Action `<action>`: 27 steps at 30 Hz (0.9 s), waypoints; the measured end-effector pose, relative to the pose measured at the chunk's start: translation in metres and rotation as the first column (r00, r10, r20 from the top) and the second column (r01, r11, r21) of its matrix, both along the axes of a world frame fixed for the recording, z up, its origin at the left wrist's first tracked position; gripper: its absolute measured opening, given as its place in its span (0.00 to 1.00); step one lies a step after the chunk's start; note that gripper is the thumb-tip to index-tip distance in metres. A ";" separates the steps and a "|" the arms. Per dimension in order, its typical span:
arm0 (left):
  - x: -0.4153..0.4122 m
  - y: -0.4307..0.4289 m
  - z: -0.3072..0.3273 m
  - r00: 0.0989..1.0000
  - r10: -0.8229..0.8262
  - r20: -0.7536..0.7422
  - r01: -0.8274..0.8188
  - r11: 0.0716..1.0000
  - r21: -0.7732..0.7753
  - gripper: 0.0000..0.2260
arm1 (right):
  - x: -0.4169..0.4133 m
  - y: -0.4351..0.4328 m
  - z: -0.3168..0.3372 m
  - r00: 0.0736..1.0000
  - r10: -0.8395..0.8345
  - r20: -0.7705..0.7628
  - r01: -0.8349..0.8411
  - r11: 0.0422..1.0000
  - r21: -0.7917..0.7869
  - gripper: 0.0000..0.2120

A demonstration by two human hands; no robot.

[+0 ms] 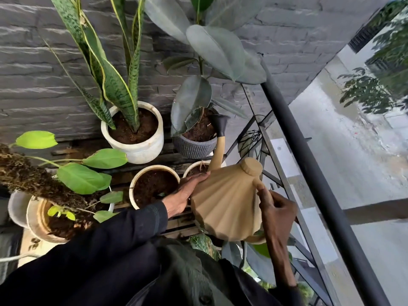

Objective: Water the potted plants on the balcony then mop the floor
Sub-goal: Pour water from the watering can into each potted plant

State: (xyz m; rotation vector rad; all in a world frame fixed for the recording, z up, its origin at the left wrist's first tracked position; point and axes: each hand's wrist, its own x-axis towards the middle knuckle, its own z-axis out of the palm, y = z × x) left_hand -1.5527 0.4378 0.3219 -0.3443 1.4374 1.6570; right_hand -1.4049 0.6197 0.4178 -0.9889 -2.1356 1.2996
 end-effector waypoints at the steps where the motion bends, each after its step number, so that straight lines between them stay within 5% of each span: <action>1: -0.002 0.002 0.000 1.000 -0.001 0.000 0.001 1.000 -0.030 0.15 | -0.008 0.006 0.003 1.000 0.025 0.012 -0.025 1.000 0.002 0.30; 7: -0.011 0.018 0.007 0.998 0.002 0.063 0.003 0.996 -0.085 0.14 | -0.064 0.034 0.037 0.961 0.181 0.207 -0.212 0.968 0.135 0.35; 13: -0.019 0.030 0.015 0.991 0.035 0.127 -0.023 0.996 -0.090 0.22 | -0.115 0.048 0.062 0.880 0.242 0.408 -0.349 0.913 0.211 0.28; 27: -0.031 0.043 0.021 0.983 0.055 0.177 -0.046 0.998 -0.053 0.23 | -0.148 0.049 0.089 0.809 0.264 0.525 -0.419 0.886 0.200 0.25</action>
